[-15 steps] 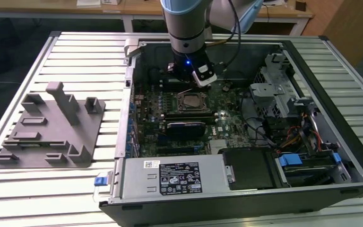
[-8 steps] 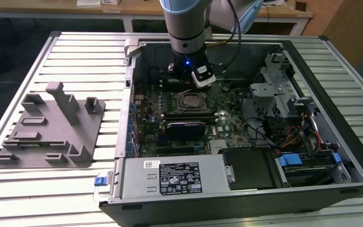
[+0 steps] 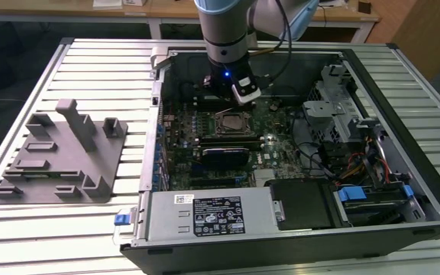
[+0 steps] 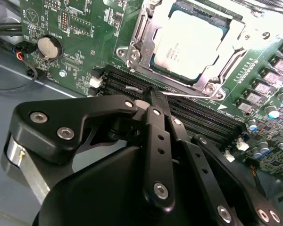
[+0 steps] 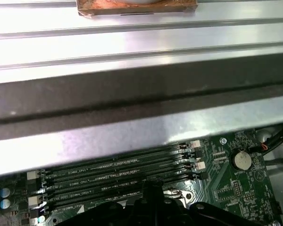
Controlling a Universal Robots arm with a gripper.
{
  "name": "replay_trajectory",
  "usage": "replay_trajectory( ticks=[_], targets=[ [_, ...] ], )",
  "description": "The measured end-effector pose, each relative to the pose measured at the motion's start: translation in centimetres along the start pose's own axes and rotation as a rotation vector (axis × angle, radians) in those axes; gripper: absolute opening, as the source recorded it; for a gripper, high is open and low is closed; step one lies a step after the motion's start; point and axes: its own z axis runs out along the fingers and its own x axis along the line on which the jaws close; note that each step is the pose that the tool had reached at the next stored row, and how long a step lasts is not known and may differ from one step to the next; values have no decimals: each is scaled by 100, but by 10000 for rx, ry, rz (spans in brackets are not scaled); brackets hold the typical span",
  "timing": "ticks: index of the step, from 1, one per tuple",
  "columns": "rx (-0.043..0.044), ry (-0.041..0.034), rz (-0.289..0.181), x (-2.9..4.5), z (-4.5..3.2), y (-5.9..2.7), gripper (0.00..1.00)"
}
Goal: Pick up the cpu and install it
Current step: 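Install the first cpu locking lever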
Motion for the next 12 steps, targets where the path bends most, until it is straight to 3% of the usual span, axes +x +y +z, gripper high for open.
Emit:
replay_trajectory(
  ticks=[5, 12],
  targets=[
    [250, -84, -37, 7, 24, 0, 11],
    [268, -97, -35, 26, 47, 24, 11]
  ],
)
